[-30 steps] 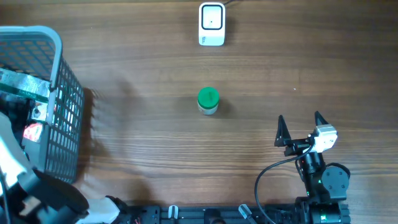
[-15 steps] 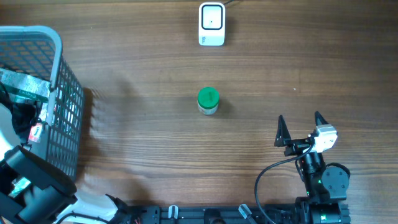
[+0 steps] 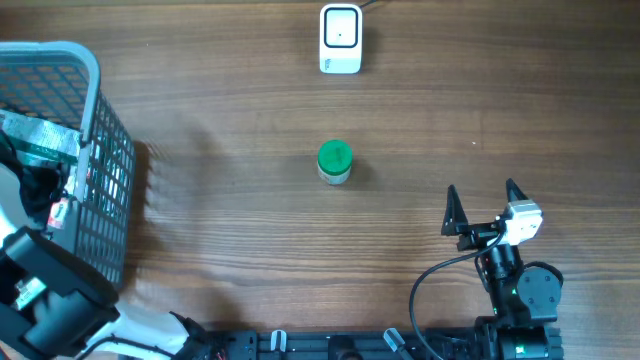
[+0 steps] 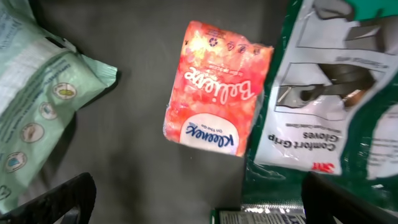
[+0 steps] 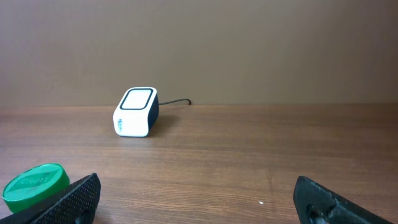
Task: Scan the item barcode
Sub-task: 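Lower the left gripper into the basket and grasp the red Kleenex pack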
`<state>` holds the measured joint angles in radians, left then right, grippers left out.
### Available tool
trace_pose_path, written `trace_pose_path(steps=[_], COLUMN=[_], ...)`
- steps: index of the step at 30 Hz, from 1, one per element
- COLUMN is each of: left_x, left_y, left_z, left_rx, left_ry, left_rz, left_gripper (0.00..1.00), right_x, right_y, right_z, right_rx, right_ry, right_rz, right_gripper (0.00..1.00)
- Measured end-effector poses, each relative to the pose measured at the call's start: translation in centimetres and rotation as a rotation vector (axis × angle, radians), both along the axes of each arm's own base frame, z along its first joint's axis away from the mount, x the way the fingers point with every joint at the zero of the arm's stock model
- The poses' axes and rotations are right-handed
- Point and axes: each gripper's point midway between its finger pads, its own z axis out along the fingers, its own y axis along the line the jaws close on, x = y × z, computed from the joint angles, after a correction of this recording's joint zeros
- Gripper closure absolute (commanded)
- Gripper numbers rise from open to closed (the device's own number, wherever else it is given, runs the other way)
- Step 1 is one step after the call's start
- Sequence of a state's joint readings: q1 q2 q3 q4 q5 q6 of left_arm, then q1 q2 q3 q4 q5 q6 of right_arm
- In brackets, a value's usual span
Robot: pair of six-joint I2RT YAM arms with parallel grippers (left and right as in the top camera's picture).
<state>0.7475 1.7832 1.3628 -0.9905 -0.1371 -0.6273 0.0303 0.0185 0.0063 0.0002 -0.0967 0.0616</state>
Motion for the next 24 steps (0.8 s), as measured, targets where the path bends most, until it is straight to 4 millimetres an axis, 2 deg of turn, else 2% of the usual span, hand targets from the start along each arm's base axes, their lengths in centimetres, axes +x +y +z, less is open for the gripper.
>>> trace_pose_path(steps=[7,24], left_x=[0.1,0.6], left_y=[0.1,0.6], left_z=[-1.9,-1.8], left_rx=[-0.029,-0.007], left_ry=[0.032,0.011], left_rz=[0.0,0.0], left_gripper=[0.0,0.0], right_x=[0.0,0.0], right_y=[0.0,0.0], right_z=[0.0,0.0], right_rx=[0.0,0.0], right_ry=[0.0,0.0], right_rz=[0.0,0.0], right_gripper=[0.0,0.0])
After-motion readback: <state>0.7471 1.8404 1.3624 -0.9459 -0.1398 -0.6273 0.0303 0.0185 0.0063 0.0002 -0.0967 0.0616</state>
